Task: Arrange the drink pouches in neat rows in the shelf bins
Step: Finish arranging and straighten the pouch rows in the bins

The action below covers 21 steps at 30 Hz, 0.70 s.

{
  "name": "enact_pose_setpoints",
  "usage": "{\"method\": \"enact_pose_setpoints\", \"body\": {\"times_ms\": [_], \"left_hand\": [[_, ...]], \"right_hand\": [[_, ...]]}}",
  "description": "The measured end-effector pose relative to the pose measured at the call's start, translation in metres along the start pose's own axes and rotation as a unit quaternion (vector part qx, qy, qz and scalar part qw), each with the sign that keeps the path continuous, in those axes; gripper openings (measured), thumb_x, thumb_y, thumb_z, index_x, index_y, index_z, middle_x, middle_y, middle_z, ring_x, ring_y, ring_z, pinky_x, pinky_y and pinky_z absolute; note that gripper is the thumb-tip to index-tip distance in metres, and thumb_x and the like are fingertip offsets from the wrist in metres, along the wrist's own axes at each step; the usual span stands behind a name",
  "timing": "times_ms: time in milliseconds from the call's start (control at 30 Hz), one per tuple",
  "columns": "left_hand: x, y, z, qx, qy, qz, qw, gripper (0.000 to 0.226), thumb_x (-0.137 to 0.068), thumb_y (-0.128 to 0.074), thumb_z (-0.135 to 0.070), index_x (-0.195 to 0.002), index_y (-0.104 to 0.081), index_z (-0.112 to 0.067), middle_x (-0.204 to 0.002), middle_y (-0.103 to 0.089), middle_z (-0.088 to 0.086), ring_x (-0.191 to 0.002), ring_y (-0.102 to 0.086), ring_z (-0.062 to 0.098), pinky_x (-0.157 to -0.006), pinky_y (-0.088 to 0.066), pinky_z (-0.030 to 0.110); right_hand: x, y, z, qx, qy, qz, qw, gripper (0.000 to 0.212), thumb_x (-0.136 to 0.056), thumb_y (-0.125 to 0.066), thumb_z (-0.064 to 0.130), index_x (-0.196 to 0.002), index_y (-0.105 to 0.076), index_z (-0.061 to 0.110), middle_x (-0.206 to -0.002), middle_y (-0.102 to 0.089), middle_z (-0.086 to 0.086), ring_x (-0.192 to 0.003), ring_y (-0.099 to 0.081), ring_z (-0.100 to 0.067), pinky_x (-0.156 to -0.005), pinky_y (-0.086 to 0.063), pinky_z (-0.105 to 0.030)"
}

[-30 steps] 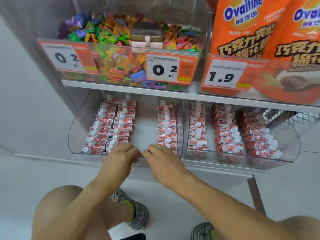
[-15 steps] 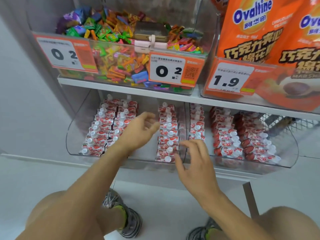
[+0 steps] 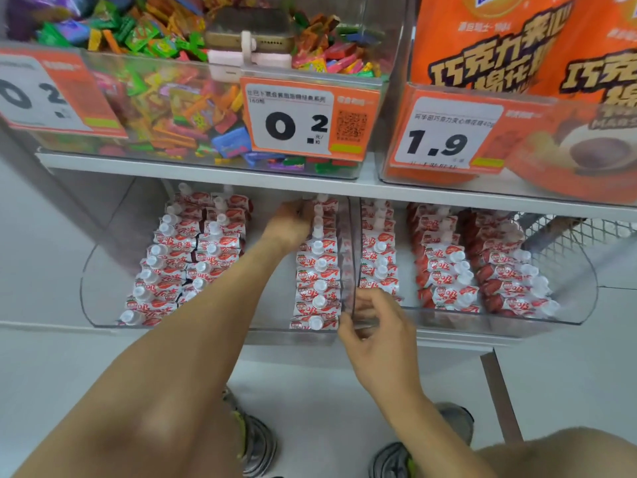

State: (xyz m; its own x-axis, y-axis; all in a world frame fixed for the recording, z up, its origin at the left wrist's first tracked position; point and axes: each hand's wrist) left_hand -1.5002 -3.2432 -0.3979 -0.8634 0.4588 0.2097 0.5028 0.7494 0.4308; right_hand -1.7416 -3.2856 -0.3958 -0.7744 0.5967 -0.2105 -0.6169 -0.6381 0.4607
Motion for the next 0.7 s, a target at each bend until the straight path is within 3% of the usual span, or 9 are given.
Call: {"method": "enact_pose_setpoints", "body": {"times_ms": [67,200,300,367,467,567,700], "left_hand": [[0.004,0.003,-0.005,-0.105,0.009,0.001,0.994,0.05,-0.101,-0.03,-0.038,-0.093,-0.063,-0.001,-0.092,-0.067,0.023,-0.077,-0.061,0.033,-0.067,-0.045,0.034],[0.002,0.003,-0.005,-0.223,0.007,0.03,0.974,0.041,-0.103,-0.03,-0.028,-0.099,-0.062,-0.002,-0.103,-0.065,0.022,-0.083,-0.058,0.032,-0.07,-0.042,0.031],[-0.002,0.01,-0.008,-0.221,0.018,0.057,0.973,0.044,-0.104,-0.029,-0.037,-0.106,-0.063,-0.009,-0.106,-0.063,0.012,-0.078,-0.054,0.02,-0.067,-0.039,0.028],[-0.007,0.018,-0.01,-0.228,0.013,0.054,0.972,0.047,-0.102,-0.032,-0.043,-0.117,-0.062,-0.011,-0.117,-0.062,0.01,-0.091,-0.057,0.022,-0.074,-0.038,0.028],[-0.005,0.027,-0.019,-0.232,-0.023,-0.014,0.972,0.042,-0.102,-0.038,-0.037,-0.123,-0.059,-0.008,-0.129,-0.06,0.011,-0.112,-0.057,0.029,-0.088,-0.043,0.031],[0.007,0.021,-0.028,-0.212,-0.061,0.04,0.975,0.047,-0.103,-0.031,-0.045,-0.129,-0.055,-0.014,-0.129,-0.059,0.004,-0.113,-0.056,0.024,-0.089,-0.038,0.026],[0.011,0.019,-0.032,-0.231,-0.084,0.072,0.967,0.045,-0.104,-0.026,-0.043,-0.133,-0.051,-0.02,-0.138,-0.053,0.005,-0.113,-0.053,0.02,-0.085,-0.03,0.023]], "right_hand": [[0.001,0.0,-0.002,-0.013,0.002,0.0,1.0,0.028,-0.08,-0.073,0.002,-0.1,-0.066,0.021,-0.091,-0.066,0.009,-0.078,-0.067,-0.007,-0.059,-0.057,-0.025],[0.003,-0.002,-0.004,-0.016,0.007,-0.006,1.0,0.033,-0.081,-0.073,0.005,-0.102,-0.063,0.029,-0.093,-0.065,0.011,-0.081,-0.067,-0.011,-0.059,-0.057,-0.032],[0.003,-0.001,-0.004,-0.02,0.004,-0.004,1.0,0.036,-0.081,-0.074,0.006,-0.103,-0.062,0.032,-0.094,-0.065,0.012,-0.083,-0.067,-0.01,-0.059,-0.058,-0.031],[0.003,0.002,-0.004,-0.021,-0.003,0.01,1.0,0.035,-0.081,-0.075,0.007,-0.104,-0.063,0.031,-0.094,-0.065,0.013,-0.084,-0.067,-0.009,-0.059,-0.058,-0.027],[0.001,0.006,-0.003,-0.024,-0.007,0.029,0.999,0.036,-0.082,-0.077,0.009,-0.104,-0.062,0.034,-0.094,-0.066,0.014,-0.086,-0.068,-0.007,-0.061,-0.057,-0.022],[-0.001,0.009,0.004,-0.012,-0.004,0.036,0.999,0.044,-0.082,-0.077,0.009,-0.101,-0.057,0.043,-0.091,-0.066,0.017,-0.084,-0.068,-0.004,-0.061,-0.055,-0.017],[-0.006,0.017,0.012,0.046,0.007,0.051,0.998,0.031,-0.08,-0.081,0.016,-0.103,-0.064,0.028,-0.094,-0.065,0.018,-0.082,-0.066,-0.002,-0.063,-0.057,-0.018]]}}
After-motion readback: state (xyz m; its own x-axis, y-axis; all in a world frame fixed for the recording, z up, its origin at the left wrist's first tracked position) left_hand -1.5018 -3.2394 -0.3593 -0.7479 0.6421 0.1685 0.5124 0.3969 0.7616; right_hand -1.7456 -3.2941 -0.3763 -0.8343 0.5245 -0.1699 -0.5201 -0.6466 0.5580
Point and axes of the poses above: each hand's wrist, its own x-axis away from the middle knuckle, its own y-axis out of the back of the hand, z = x × y
